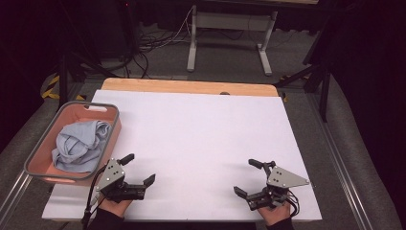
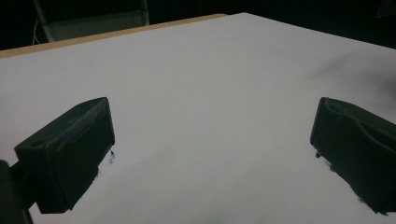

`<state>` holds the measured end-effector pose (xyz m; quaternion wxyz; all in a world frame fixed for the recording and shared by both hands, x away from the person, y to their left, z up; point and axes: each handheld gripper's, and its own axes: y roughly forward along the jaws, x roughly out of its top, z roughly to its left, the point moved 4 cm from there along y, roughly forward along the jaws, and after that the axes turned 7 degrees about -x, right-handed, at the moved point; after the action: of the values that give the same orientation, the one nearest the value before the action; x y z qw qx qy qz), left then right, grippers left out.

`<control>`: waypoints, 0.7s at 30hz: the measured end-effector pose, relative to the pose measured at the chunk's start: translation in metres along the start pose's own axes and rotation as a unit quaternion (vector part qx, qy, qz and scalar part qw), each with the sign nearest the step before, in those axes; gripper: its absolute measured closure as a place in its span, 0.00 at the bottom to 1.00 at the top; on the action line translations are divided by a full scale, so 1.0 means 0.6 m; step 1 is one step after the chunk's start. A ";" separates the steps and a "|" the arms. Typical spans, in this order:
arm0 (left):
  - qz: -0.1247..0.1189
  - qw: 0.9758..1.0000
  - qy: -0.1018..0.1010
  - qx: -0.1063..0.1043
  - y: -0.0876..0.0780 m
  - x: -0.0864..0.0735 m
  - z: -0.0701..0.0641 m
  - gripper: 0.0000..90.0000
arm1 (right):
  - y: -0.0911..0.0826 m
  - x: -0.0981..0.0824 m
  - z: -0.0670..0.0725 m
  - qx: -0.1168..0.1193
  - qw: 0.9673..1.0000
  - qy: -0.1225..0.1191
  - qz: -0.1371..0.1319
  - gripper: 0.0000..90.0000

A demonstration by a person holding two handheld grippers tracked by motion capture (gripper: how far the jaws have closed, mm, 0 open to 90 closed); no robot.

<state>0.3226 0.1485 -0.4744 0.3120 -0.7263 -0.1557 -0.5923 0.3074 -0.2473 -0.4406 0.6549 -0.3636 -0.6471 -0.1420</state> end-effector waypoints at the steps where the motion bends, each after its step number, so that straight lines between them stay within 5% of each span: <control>1: 0.000 1.000 0.001 0.001 0.000 0.000 0.000 0.01 | 0.000 0.000 0.001 0.000 1.000 0.000 0.000 0.00; 21: 0.018 1.000 0.015 0.005 0.001 0.007 -0.002 0.00 | -0.001 0.000 0.002 0.005 1.000 0.001 -0.003 0.00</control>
<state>0.3227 0.1467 -0.4705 0.3286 -0.7182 -0.1412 -0.5969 0.3061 -0.2472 -0.4406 0.6571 -0.3585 -0.6478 -0.1413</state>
